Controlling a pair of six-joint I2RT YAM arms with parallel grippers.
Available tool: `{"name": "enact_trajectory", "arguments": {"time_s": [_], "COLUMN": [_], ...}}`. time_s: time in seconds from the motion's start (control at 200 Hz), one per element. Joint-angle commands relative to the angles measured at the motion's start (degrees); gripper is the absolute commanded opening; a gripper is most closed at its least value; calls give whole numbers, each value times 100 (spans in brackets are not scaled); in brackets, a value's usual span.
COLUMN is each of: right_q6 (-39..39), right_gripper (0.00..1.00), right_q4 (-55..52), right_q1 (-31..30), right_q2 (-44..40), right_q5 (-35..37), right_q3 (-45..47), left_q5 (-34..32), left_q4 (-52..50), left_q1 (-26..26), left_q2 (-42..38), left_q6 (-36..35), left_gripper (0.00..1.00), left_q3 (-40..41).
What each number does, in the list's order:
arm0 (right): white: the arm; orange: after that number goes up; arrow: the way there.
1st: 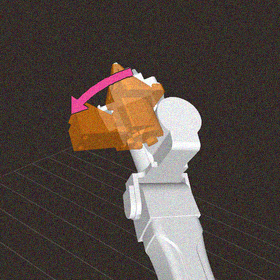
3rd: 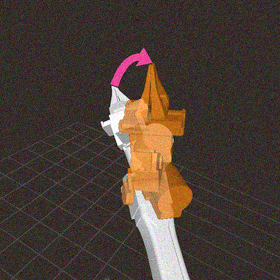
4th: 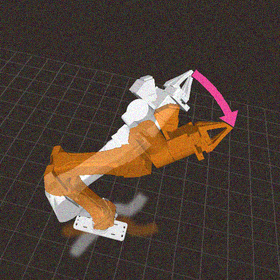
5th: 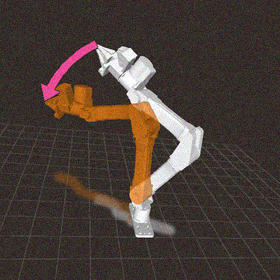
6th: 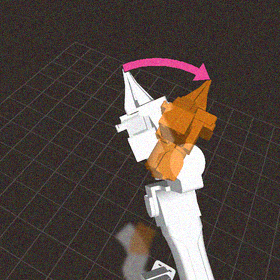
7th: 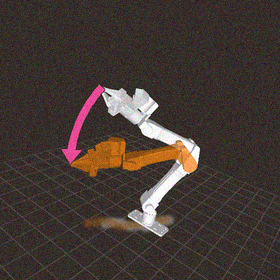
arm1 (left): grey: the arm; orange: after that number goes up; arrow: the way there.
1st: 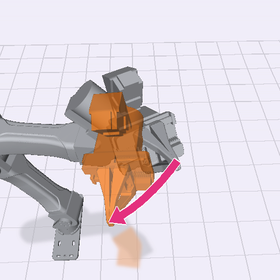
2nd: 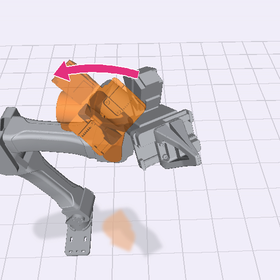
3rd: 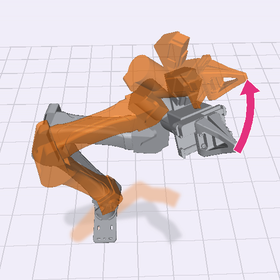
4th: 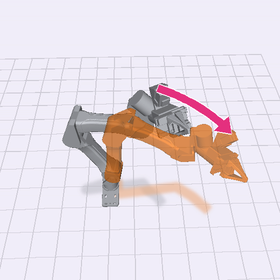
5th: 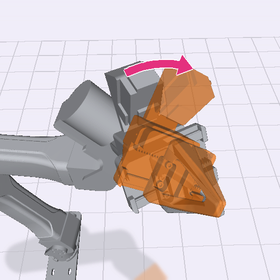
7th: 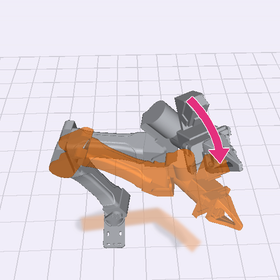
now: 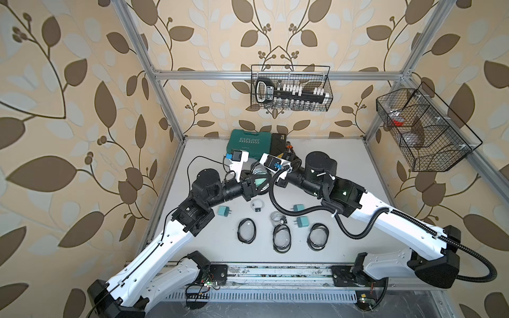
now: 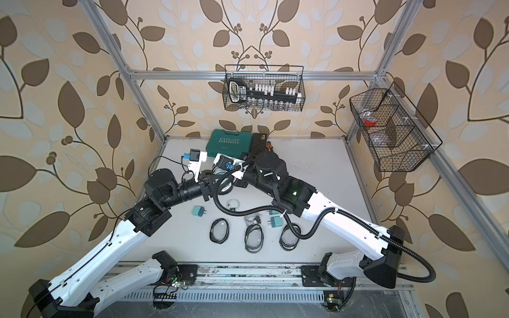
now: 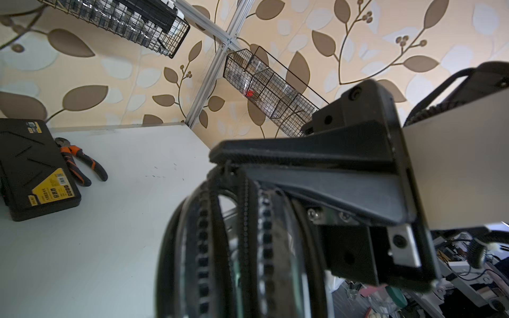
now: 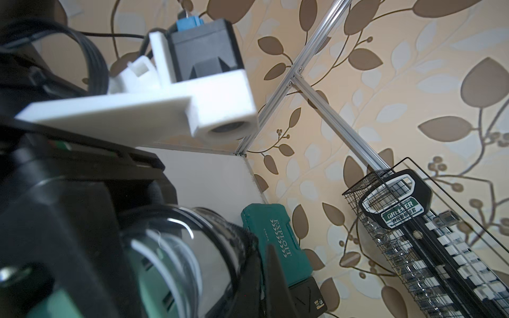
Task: Pack away charging kits
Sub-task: Zip the zipper on the storage bag, then adjust the storage bag.
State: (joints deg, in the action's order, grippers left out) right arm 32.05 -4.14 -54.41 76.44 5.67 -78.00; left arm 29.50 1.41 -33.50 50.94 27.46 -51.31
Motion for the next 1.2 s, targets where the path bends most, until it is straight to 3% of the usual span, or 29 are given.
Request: {"name": "enact_trajectory", "arguments": {"time_s": [0.0, 0.165, 0.235, 0.295, 0.365, 0.535, 0.77, 0.95, 1.2], "right_q6": [-384, -1116, -1493, -1913, -2282, -2530, -3135, -3313, -3747], "right_gripper": [0, 0, 0, 0, 0, 0, 0, 0, 0], "right_q4": [1494, 2201, 2351, 2501, 2716, 3165, 3307, 3359, 3561], "right_q1": [-96, -94, -94, -108, -192, -664, -751, -753, -752], "right_q2": [-274, -648, -765, -830, -889, -862, -877, -815, -756], "right_q5": [-40, 337, 333, 326, 274, 903, 1203, 1823, 1691], "right_q3": [255, 978, 1140, 1249, 1378, 1506, 1594, 1614, 1613], "left_q5": [263, -209, -457, -612, -614, -520, -654, -641, -737], "left_q4": [-982, -807, -586, -312, 155, 1312, 2483, 3051, 3372], "left_q1": [-274, -274, -279, -276, -275, -276, -272, -273, -278], "left_q2": [91, -99, -230, -333, -415, -488, -678, -864, -884], "left_q6": [-283, -260, -257, -240, -213, -82, 184, 363, 593], "left_gripper": [1, 17, 29, 32, 38, 59, 63, 69, 60], "left_q3": [-47, -117, -41, 45, 190, 504, 905, 1143, 1248]}}
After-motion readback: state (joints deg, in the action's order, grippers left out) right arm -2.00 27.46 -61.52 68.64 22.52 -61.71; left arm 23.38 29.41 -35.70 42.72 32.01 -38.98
